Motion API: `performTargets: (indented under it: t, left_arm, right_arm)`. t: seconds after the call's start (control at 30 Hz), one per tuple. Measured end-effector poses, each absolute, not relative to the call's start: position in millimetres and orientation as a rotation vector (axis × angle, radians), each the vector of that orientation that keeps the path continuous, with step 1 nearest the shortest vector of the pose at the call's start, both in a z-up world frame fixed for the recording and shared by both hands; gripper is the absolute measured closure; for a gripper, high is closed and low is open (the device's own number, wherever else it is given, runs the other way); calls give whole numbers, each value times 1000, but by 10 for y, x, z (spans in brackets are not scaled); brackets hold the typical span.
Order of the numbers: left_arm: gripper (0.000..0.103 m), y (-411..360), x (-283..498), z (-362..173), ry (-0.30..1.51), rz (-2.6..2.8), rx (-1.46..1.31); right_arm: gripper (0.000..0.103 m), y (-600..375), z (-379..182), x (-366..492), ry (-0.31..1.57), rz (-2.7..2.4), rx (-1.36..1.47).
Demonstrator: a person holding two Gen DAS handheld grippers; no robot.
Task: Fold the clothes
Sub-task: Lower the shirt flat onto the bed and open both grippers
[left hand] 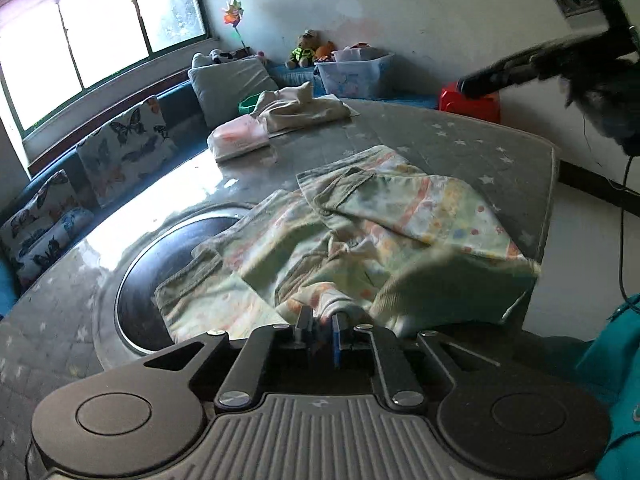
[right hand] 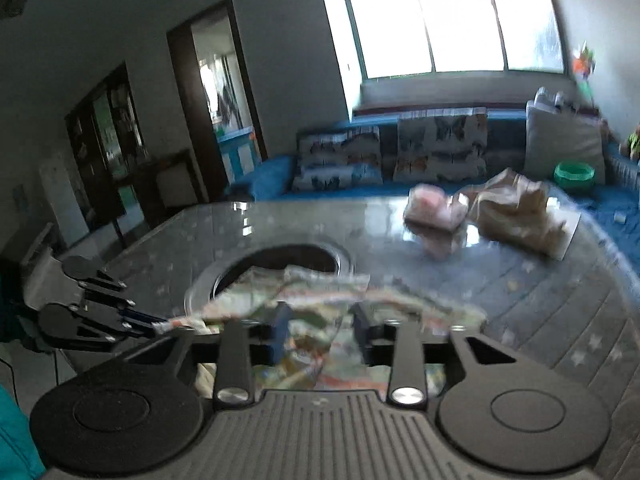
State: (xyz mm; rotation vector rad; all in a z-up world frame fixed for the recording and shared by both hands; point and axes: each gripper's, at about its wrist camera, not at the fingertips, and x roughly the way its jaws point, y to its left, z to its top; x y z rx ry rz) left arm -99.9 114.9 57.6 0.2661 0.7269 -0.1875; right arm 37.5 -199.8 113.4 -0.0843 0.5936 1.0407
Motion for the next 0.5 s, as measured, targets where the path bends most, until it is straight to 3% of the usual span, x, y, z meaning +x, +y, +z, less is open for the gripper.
performTargets:
  t: [0.07,0.2,0.5]
  left_arm:
    - [87,1223,-1027,597,715,-167,231]
    - [70,1387,-1186,635,694,-116,173]
    - [68,1549,-1267,599,699,-14,96]
  right_arm:
    - [55,-1910,966,415,629,1005,-127]
    - [49,-1751,606,487,716,948,-197]
    - [43,-1534,21,636,787,828,-331]
